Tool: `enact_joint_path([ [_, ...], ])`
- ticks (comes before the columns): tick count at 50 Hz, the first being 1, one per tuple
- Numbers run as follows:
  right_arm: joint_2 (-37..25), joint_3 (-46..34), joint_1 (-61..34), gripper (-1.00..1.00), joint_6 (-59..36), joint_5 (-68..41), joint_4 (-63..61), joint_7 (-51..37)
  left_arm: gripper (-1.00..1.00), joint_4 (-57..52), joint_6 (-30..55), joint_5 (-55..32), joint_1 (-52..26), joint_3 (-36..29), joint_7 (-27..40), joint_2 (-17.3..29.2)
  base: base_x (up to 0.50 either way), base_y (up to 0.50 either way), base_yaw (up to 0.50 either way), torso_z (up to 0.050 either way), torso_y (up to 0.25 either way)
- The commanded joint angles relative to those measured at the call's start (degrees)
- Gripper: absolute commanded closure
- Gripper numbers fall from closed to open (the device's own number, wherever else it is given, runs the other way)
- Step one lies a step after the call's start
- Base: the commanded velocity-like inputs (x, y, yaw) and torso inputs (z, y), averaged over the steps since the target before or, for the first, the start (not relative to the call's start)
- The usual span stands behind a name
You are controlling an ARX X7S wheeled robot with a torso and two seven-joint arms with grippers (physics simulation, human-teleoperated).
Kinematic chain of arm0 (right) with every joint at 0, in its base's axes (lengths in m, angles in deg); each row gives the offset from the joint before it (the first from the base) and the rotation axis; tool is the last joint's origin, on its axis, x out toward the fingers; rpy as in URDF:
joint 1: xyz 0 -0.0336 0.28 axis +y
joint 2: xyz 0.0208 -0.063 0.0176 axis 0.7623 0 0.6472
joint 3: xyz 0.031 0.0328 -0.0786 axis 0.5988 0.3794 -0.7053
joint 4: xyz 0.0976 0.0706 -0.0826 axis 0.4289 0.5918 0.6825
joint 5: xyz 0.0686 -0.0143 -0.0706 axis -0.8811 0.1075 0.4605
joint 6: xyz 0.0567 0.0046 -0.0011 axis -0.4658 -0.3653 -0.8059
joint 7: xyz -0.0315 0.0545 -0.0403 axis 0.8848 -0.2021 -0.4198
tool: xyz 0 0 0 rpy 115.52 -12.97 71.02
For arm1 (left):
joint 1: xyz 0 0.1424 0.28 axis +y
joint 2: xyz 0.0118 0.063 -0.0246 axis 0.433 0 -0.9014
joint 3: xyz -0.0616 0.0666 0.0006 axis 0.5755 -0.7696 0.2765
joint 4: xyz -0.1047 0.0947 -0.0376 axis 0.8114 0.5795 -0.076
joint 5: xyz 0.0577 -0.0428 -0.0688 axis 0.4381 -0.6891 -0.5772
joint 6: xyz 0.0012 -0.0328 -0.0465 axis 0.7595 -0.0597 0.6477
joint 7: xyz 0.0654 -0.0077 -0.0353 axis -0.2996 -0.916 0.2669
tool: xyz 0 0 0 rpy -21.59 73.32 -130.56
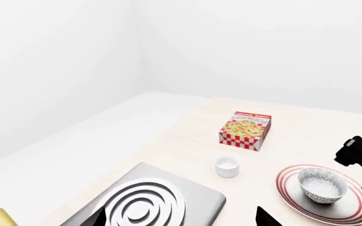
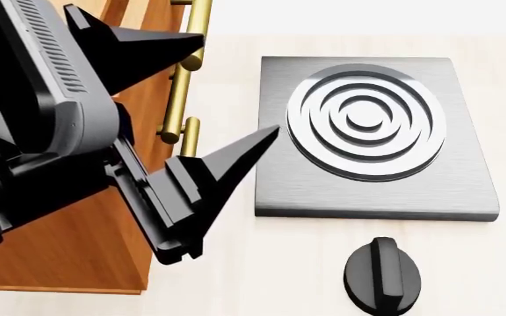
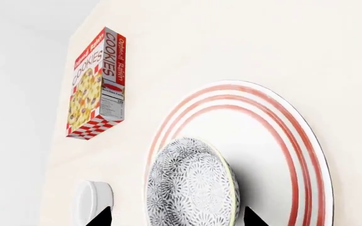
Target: Pick the akita bowl on the wooden cabinet and place it on the plate.
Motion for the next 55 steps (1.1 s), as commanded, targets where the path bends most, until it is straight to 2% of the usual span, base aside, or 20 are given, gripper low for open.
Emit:
enact_joint_path([
  [1,-0.9,4.7,4.8,-1.00,1.0,0.4,-5.7,-1.0,-1.00,-0.2,0.0,-0.7,-0.2,0.2,0.6,0.3,0.00,0.00,0.00,0.000,0.000],
  [28,-6.1,13.7,8.3,-1.00,0.8,4.7,-22.8,-6.3,-1.00,-0.5,-0.5,-1.4,-0.2,0.2,1.1,0.9,0.00,0.00,0.00,0.000,0.000],
  [32,-8.0,15.6,9.3,-1.00,0.4,9.2,-25.0,-9.1,-1.00,-0.7,-0.8,-1.4,0.2,0.3,1.0,1.3,0.00,0.00,0.00,0.000,0.000],
  [37,-8.7,16.7,9.3,-1.00,0.2,9.9,-27.1,-10.1,-1.00,-0.8,-0.8,-1.8,0.1,0.5,1.3,1.4,0.00,0.00,0.00,0.000,0.000],
  [46,-12.9,23.1,10.3,-1.00,-1.8,13.5,-34.0,-14.3,-1.00,-0.5,-1.1,-2.0,0.0,0.4,1.2,1.3,0.00,0.00,0.00,0.000,0.000],
  [55,-17.2,27.7,8.8,-1.00,-2.8,12.2,-39.5,-17.2,-1.00,-0.6,-1.1,-2.5,-0.1,0.6,1.5,1.7,0.00,0.00,0.00,0.000,0.000],
])
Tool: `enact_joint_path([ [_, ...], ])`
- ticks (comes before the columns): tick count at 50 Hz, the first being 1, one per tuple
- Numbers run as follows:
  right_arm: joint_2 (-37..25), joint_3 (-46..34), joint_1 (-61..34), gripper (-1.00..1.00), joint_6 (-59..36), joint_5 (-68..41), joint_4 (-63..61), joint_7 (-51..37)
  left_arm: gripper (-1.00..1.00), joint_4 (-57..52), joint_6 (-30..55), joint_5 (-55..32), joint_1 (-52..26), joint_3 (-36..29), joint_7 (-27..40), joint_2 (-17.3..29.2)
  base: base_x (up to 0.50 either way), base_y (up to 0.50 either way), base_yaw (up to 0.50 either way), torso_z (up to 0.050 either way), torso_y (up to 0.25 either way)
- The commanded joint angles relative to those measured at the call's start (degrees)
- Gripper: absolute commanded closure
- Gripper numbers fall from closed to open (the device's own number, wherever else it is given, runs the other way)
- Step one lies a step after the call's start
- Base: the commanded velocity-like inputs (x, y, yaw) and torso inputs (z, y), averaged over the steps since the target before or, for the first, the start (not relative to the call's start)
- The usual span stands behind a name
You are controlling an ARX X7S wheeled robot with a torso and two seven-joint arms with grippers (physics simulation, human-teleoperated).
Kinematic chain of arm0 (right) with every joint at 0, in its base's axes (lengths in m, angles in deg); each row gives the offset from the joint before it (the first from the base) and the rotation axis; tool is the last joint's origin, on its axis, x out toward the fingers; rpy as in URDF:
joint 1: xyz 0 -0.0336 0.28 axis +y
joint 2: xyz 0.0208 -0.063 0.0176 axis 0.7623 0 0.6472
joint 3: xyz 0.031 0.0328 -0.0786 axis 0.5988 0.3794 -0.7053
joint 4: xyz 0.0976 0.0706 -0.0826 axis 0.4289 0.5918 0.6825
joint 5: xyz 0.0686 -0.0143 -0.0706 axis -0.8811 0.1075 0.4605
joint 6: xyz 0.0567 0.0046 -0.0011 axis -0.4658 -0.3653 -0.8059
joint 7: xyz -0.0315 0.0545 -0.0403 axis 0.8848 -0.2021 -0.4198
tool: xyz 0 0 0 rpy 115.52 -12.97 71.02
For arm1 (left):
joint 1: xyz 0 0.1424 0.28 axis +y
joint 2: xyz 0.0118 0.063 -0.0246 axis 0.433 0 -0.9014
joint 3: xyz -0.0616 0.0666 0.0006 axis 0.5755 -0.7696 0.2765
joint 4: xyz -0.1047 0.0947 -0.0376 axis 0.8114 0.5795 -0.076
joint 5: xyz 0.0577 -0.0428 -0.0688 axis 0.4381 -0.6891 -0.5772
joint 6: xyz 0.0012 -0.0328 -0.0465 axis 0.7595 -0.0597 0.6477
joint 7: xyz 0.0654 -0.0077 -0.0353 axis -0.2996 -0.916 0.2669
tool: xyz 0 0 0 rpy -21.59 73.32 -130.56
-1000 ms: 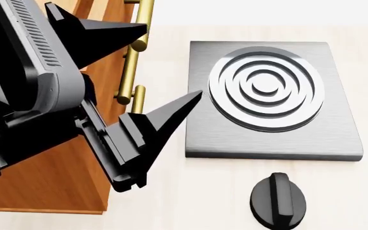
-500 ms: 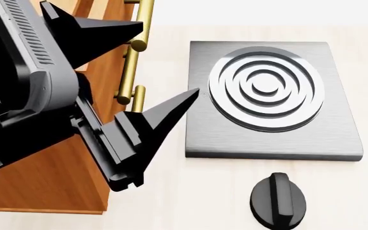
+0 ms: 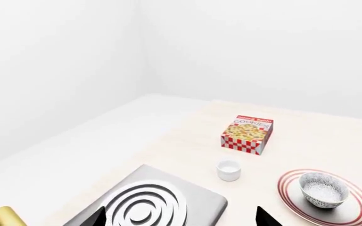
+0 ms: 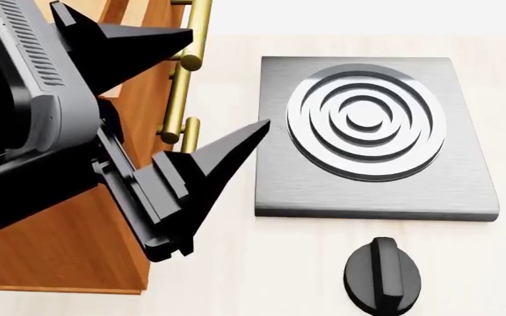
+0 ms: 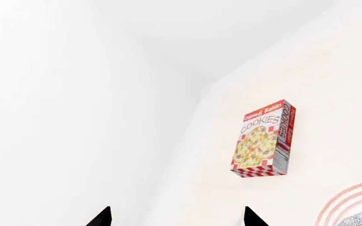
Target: Pick the akita bowl on the wooden cabinet and place it on the plate.
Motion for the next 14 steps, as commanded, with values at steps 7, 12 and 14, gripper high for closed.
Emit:
enact_joint_path([
  [7,-6.9,8.7,-1.4,-1.00,-2.5,0.1,-9.5,-5.3,-1.00,-0.3,0.0,-1.0,-0.4,0.3,0.5,0.6,0.00,0.00,0.00,0.000,0.000],
  [12,-8.8,11.0,-2.1,-1.00,-3.6,-0.2,-11.2,-6.8,-1.00,-0.4,-0.1,-1.2,-0.5,0.4,0.7,0.9,0.00,0.00,0.00,0.000,0.000],
  [14,-9.8,11.6,-2.5,-1.00,-3.9,-0.2,-12.1,-7.3,-1.00,-0.5,-0.1,-1.3,-0.4,0.4,0.8,1.0,0.00,0.00,0.00,0.000,0.000],
])
